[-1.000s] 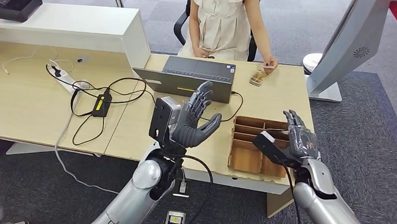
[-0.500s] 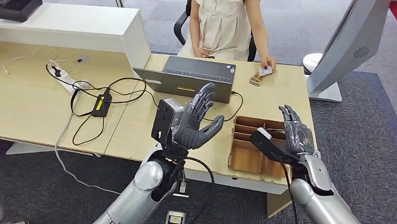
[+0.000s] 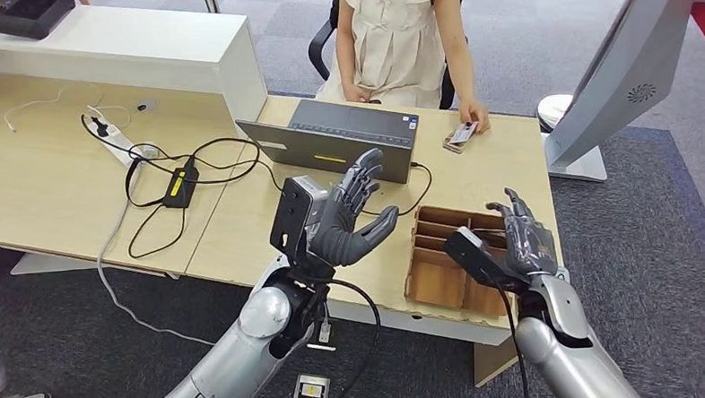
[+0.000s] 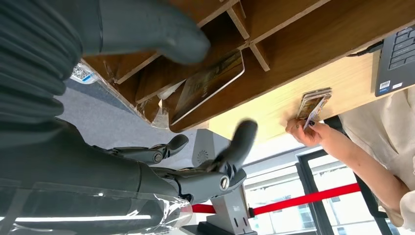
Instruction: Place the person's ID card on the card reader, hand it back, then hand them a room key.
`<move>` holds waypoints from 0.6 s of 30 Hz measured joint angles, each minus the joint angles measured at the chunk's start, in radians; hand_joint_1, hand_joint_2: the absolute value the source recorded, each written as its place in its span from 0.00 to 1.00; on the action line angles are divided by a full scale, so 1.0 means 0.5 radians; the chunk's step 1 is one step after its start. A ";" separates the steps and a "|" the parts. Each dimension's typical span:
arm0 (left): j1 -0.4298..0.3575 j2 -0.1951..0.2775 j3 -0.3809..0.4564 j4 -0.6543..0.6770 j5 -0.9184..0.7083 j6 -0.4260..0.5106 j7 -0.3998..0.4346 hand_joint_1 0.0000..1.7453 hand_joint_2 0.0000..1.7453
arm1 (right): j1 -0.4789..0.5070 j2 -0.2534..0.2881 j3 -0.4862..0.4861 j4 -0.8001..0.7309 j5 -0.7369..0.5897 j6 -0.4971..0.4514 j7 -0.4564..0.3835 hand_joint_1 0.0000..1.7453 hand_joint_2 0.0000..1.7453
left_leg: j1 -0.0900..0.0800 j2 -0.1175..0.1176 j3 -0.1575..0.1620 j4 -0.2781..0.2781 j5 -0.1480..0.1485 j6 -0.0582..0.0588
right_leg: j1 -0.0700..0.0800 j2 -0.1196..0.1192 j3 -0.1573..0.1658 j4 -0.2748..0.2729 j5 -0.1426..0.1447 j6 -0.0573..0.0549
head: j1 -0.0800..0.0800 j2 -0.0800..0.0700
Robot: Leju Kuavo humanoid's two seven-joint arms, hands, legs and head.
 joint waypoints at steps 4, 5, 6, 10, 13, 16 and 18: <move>0.000 0.000 0.000 0.002 -0.002 0.000 0.000 0.00 1.00 | 0.000 0.000 0.003 0.000 -0.007 0.001 0.004 1.00 1.00 | 0.000 0.000 0.000 0.000 0.000 0.000 | 0.000 0.000 0.000 0.000 0.000 0.000 | 0.000 0.000; 0.000 0.000 -0.001 0.003 -0.002 0.000 0.000 0.00 1.00 | 0.000 0.000 0.004 0.000 -0.008 0.000 0.006 1.00 1.00 | 0.000 0.000 0.000 0.000 0.000 0.000 | 0.000 0.000 0.000 0.000 0.000 0.000 | 0.000 0.000; 0.000 0.000 -0.001 0.003 -0.002 0.000 0.000 0.00 1.00 | -0.002 0.000 0.006 0.000 -0.009 -0.003 0.008 1.00 1.00 | 0.000 0.000 0.000 0.000 0.000 0.000 | 0.000 0.000 0.000 0.000 0.000 0.000 | 0.000 0.000; 0.000 0.000 -0.001 0.006 -0.002 0.000 0.000 0.00 1.00 | -0.008 0.000 0.010 0.002 -0.010 -0.014 0.012 1.00 1.00 | 0.000 0.000 0.000 0.000 0.000 0.000 | 0.000 0.000 0.000 0.000 0.000 0.000 | 0.000 0.000; 0.000 0.000 -0.003 0.011 -0.003 0.000 0.000 0.00 1.00 | -0.011 0.002 0.011 0.007 -0.010 -0.019 0.020 1.00 1.00 | 0.000 0.000 0.000 0.000 0.000 0.000 | 0.000 0.000 0.000 0.000 0.000 0.000 | 0.000 0.000; -0.001 0.000 -0.009 0.021 -0.004 -0.004 0.007 0.00 1.00 | -0.020 0.008 0.012 0.022 -0.010 -0.034 0.032 1.00 1.00 | 0.000 0.000 0.000 0.000 0.000 0.000 | 0.000 0.000 0.000 0.000 0.000 0.000 | 0.000 0.000; -0.002 0.000 -0.011 0.026 -0.005 -0.011 0.014 0.00 1.00 | -0.023 0.012 0.012 0.033 -0.012 -0.056 0.036 1.00 1.00 | 0.000 0.000 0.000 0.000 0.000 0.000 | 0.000 0.000 0.000 0.000 0.000 0.000 | 0.000 0.000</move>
